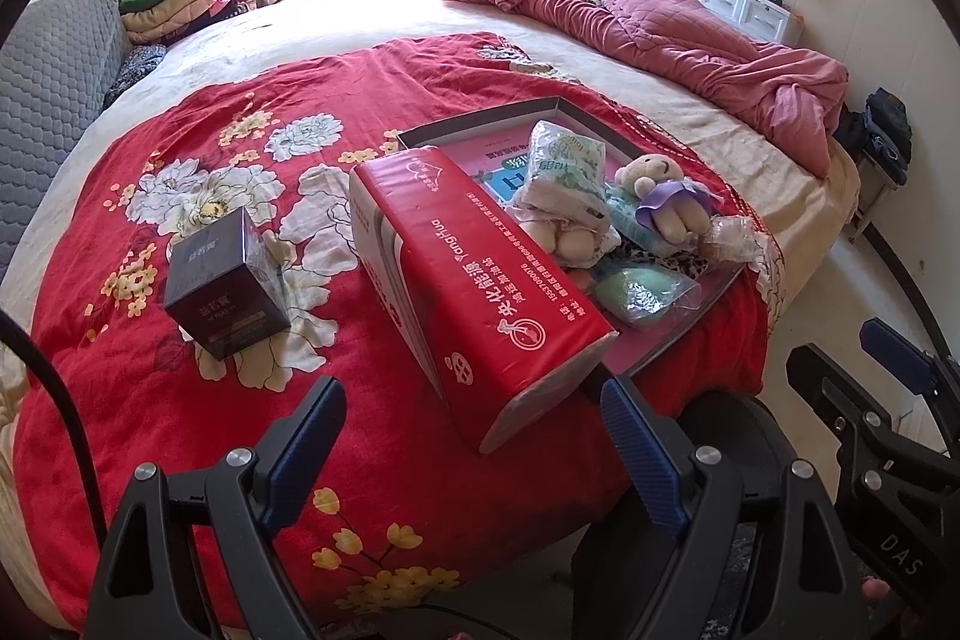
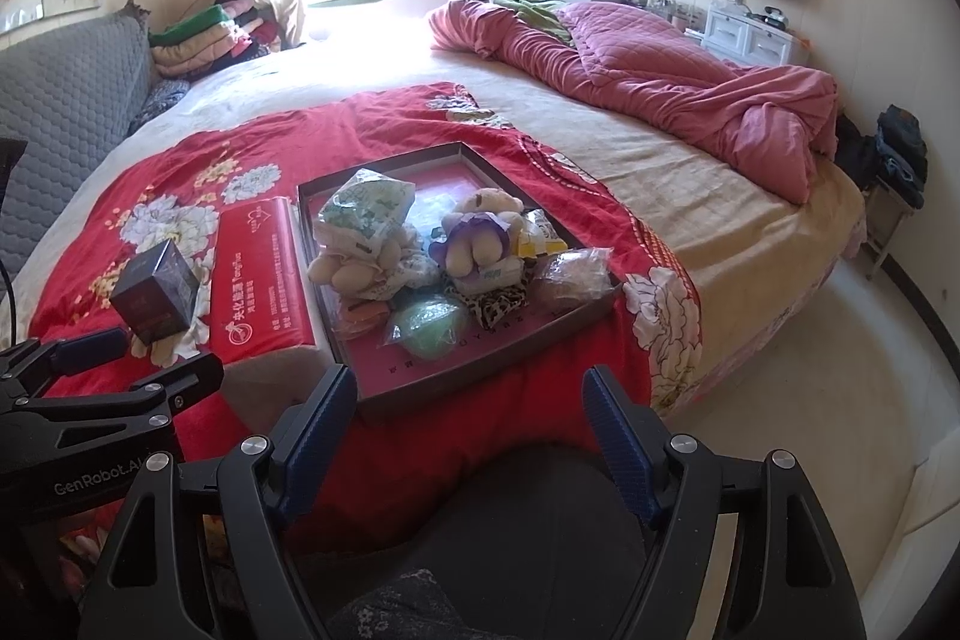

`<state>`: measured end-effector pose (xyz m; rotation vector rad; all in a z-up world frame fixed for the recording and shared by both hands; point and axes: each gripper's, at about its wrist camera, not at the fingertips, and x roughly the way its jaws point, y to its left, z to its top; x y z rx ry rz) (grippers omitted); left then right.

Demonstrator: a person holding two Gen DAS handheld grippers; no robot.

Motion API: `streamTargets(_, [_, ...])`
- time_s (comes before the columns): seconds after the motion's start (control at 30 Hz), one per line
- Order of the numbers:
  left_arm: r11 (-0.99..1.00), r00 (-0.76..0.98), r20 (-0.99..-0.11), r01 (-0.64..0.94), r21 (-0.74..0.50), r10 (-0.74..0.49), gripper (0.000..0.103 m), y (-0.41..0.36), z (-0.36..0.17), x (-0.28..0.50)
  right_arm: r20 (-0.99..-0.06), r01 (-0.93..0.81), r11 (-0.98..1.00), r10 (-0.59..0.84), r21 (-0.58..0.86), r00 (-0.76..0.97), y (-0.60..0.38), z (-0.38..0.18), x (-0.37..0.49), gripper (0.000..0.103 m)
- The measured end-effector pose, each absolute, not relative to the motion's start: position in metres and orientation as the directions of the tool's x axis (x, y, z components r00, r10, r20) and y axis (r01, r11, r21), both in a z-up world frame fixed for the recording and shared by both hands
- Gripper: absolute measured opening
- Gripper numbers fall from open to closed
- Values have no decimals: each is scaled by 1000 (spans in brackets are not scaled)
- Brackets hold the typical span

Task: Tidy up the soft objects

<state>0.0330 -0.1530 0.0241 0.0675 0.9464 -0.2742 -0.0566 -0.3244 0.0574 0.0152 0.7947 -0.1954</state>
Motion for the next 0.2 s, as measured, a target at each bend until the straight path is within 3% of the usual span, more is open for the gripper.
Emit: streamTargets(0.2, [958, 550, -805, 279, -74, -222, 86, -152, 19, 34, -720, 176, 983, -158, -50, 676, -324, 53, -54, 79])
